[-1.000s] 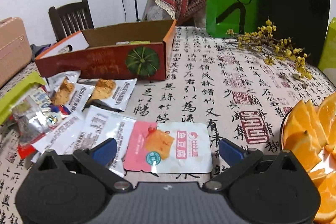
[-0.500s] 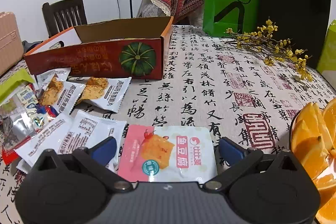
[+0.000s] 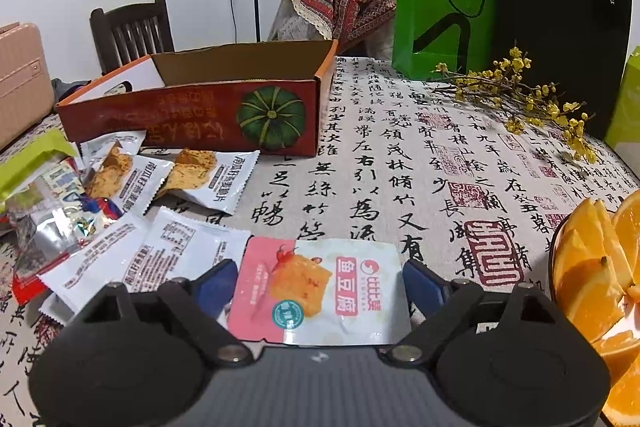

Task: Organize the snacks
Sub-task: 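Grasp the pink fish-tofu pouch with the right gripper while the left grasps the green bar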

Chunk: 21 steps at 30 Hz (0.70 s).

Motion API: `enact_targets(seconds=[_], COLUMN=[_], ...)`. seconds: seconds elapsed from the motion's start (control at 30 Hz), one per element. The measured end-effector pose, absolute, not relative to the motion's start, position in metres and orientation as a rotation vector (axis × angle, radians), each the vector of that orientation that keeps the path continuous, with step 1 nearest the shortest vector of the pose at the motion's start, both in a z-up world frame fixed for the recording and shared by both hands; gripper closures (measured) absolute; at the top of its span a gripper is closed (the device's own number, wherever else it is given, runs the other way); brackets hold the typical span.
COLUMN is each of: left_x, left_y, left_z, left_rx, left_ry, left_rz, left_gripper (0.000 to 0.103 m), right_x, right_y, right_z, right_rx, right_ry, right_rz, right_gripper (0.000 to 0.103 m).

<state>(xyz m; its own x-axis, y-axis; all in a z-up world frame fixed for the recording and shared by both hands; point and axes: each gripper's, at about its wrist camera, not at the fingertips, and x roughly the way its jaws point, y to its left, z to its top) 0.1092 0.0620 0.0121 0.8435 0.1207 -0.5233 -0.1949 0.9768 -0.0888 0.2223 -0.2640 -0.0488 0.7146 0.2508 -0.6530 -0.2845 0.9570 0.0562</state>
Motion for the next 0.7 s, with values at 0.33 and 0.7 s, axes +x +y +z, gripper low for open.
enact_targets(seconds=[0.33, 0.7], left_x=[0.115, 0.156], left_y=[0.064, 0.053], left_z=[0.010, 0.001], left_rx=[-0.098, 0.015], left_ry=[0.564, 0.616], left_rz=[0.177, 0.147], left_gripper=[0.000, 0.040], right_x=[0.214, 0.207], right_y=[-0.273, -0.278], right_z=[-0.045, -0.040], right_rx=[-0.005, 0.022], right_ry=[0.659, 0.605], right_rz=[0.277, 0.283], right_gripper=[0.021, 0.031])
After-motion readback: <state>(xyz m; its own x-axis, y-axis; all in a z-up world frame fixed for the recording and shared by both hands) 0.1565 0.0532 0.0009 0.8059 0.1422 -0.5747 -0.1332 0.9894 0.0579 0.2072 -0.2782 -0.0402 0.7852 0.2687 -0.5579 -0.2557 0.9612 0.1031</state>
